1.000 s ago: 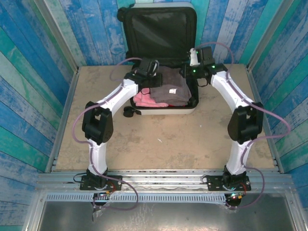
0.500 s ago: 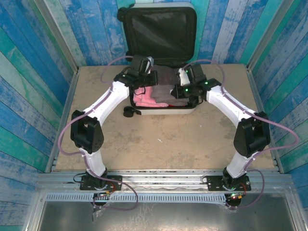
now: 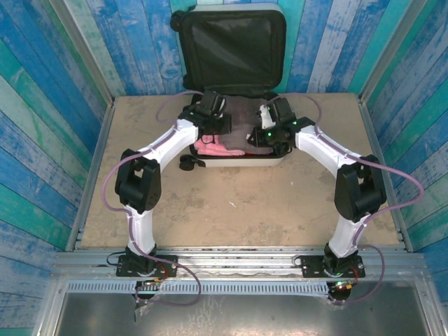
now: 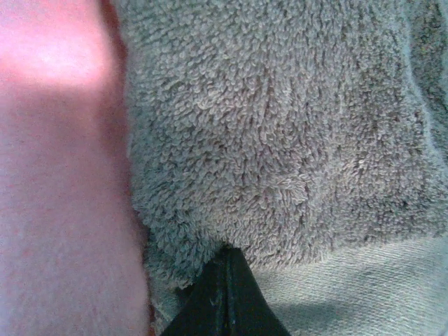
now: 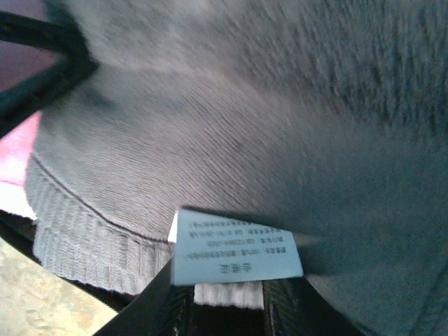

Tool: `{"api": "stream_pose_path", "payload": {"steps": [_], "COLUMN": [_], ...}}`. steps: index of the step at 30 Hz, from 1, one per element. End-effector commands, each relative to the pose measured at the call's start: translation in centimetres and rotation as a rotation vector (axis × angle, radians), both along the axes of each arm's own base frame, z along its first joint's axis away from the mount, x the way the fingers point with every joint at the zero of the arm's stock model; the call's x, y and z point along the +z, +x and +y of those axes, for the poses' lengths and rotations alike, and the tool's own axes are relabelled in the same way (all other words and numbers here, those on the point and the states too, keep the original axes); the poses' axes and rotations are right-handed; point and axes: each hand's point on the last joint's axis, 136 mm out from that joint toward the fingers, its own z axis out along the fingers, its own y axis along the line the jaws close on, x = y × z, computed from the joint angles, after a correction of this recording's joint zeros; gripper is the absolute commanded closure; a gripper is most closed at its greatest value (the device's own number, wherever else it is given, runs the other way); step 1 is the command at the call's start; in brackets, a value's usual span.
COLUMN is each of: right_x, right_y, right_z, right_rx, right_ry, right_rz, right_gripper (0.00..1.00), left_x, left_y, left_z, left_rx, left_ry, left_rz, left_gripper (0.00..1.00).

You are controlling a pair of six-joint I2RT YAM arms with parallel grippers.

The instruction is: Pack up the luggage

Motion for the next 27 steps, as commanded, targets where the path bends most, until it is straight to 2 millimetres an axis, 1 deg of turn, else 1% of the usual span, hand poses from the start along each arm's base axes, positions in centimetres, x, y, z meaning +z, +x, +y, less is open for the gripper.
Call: {"api": "stream_pose_path", "payload": {"steps": [1,3,5,7,9,10,11,12,13,15,16,17,18,20,22,23,24,25,26,27], "right_x": [6.4,10.0,13.4,16.6,19.4,20.7,22.1,22.9,24.0,25.6,26.1,26.5,26.8,26.8,26.8,26.5,26.4,26.0,25.9,25.3], "right_y": [1.6,2.5,3.6,5.0,6.5,7.5,8.7,9.5,10.6,12.4,13.2,14.0,14.7,16.5,18.1,19.2,19.9,20.9,21.6,22.6], "right_z": [-1.3,-2.2,-3.2,-4.3,-5.4,-6.1,-7.0,-7.5,-8.2,-9.4,-9.8,-10.2,-10.6,-10.8,-10.7,-10.7,-10.8,-10.9,-11.0,-11.1], "right_rx": [-0.039,-0.065,-0.09,-0.107,-0.107,-0.107,-0.113,-0.115,-0.118,-0.113,-0.107,-0.108,-0.109,-0.096,-0.083,-0.086,-0.094,-0.102,-0.107,-0.121], "right_ry": [0.009,0.042,0.056,0.059,0.065,0.063,0.049,0.039,0.026,0.004,-0.008,-0.025,-0.039,-0.06,-0.077,-0.092,-0.099,-0.105,-0.106,-0.111], "right_rz": [-0.142,-0.217,-0.306,-0.391,-0.465,-0.508,-0.567,-0.613,-0.679,-0.817,-0.879,-0.941,-0.985,-1.043,-1.084,-1.097,-1.102,-1.103,-1.107,-1.103], "right_gripper": [0.53,0.5,0.48,0.46,0.46,0.45,0.43,0.41,0.38,0.35,0.34,0.32,0.31,0.29,0.28,0.28,0.27,0.27,0.27,0.27], "left_x": [7.7,10.8,12.7,13.7,14.2,14.5,14.6,14.5,14.7,14.6,14.3,13.8,13.4,10.8,8.2,6.9,6.4,5.9,5.8,4.8], "left_y": [1.3,1.8,2.4,2.9,2.6,2.0,1.1,0.1,-1.4,-5.3,-7.9,-10.4,-12.7,-17.2,-20.3,-21.8,-23.1,-24.7,-25.5,-25.5], "left_z": [2.8,4.1,5.7,7.5,8.8,9.3,9.5,9.4,8.9,7.1,6.3,5.9,5.7,5.3,4.8,4.5,3.9,3.0,2.6,2.7], "left_rx": [0.079,0.105,0.141,0.182,0.21,0.218,0.215,0.197,0.146,-0.049,-0.14,-0.204,-0.248,-0.3,-0.35,-0.364,-0.384,-0.443,-0.46,-0.43], "left_ry": [0.051,0.051,0.04,0.016,-0.025,-0.049,-0.068,-0.094,-0.137,-0.21,-0.248,-0.282,-0.294,-0.247,-0.244,-0.256,-0.265,-0.281,-0.295,-0.274], "left_rz": [-0.201,-0.27,-0.294,-0.288,-0.28,-0.287,-0.301,-0.317,-0.354,-0.437,-0.48,-0.532,-0.576,-0.667,-0.693,-0.707,-0.734,-0.776,-0.821,-0.816], "left_gripper": [1.0,1.0,1.0,1.0,1.0,0.99,0.94,0.9,0.85,0.66,0.56,0.48,0.44,0.34,0.32,0.31,0.29,0.28,0.28,0.29]}}
